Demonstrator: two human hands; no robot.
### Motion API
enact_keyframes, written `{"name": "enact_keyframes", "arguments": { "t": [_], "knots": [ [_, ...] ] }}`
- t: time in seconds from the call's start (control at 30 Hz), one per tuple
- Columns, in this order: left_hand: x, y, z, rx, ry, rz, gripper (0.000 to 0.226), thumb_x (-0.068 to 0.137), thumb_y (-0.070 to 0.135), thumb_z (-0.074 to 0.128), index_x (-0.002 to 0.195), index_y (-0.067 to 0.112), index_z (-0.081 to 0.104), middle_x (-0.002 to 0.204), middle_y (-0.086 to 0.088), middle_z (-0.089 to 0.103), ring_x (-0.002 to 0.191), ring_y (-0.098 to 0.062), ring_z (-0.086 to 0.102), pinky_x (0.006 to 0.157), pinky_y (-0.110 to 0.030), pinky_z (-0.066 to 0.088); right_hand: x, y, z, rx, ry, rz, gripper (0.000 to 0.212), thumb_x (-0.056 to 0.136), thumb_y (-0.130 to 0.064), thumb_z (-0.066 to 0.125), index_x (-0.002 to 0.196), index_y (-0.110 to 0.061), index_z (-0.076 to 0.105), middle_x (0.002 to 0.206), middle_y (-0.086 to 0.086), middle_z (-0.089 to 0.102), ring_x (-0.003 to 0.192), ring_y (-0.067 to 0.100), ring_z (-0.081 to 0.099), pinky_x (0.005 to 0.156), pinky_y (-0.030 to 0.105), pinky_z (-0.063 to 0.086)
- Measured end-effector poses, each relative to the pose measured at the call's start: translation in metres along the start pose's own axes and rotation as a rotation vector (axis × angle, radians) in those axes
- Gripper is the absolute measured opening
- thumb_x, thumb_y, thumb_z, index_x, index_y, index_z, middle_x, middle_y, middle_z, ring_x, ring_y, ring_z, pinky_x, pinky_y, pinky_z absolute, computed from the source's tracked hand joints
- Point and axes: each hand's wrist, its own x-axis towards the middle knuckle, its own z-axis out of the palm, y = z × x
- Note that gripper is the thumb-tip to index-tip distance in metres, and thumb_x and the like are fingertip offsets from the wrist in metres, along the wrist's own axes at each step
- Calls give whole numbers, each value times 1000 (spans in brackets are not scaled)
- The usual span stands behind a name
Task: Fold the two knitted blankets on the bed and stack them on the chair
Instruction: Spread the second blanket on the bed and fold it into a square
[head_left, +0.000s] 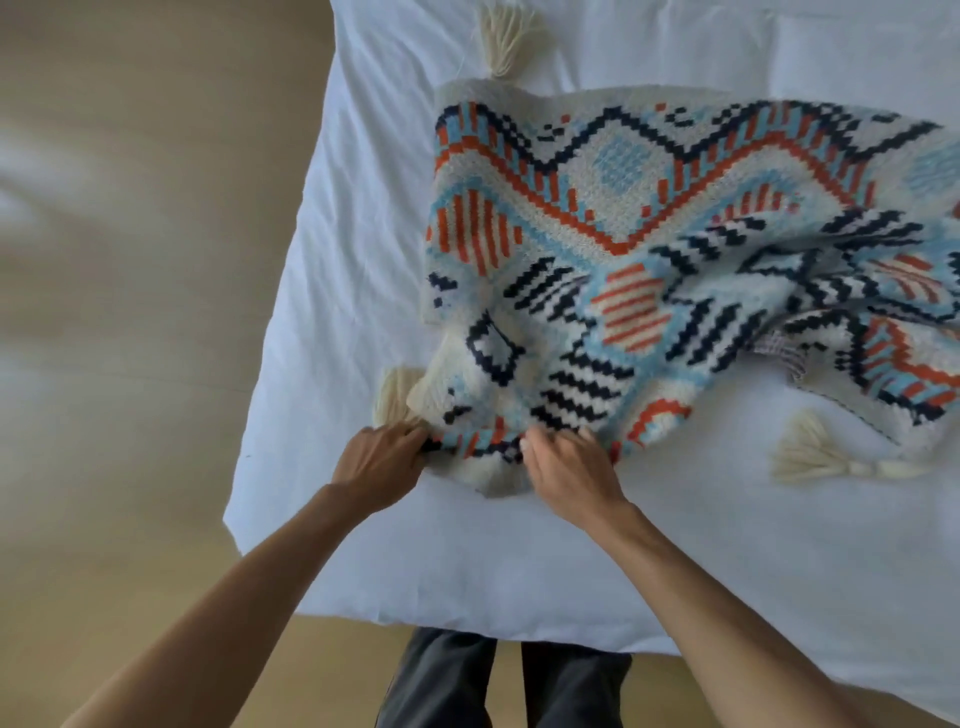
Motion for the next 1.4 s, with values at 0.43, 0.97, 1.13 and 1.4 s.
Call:
{"name": "enact_keyframes", "arguments": {
  "t": [0.43,0.97,1.13,1.4],
  "knots": [
    [-37,-10,6,57,-574,-204,50,82,38,54,126,19,41,110,-10,57,96,-30,59,73,-35,49,-21,-18,5,20,-371,66,40,79,-10,52,119,-11,55,100,6,66,93,25,59,79,31,39],
    [54,-6,-41,-593,-162,-417,43,93,33,47,130,14,38,119,-8,55,93,-20,55,73,-31,43,61,-6,-28,170,-68,133,35,94,-14,45,129,-12,52,126,4,55,110,18,52,78,21,39],
    [118,11,-69,-746,58,-395,52,93,26,47,138,21,23,123,-12,44,80,-15,48,63,-25,37,129,10,-53,193,-61,161,36,96,-17,42,132,-17,47,131,4,51,110,20,53,73,28,43],
    [174,-1,-95,-1404,92,-641,23,91,21,47,113,16,45,93,-8,61,80,-21,59,77,-41,52,229,21,-83,246,68,87,42,95,-10,43,137,-16,43,141,2,40,124,19,42,94,28,40]
  ]
}}
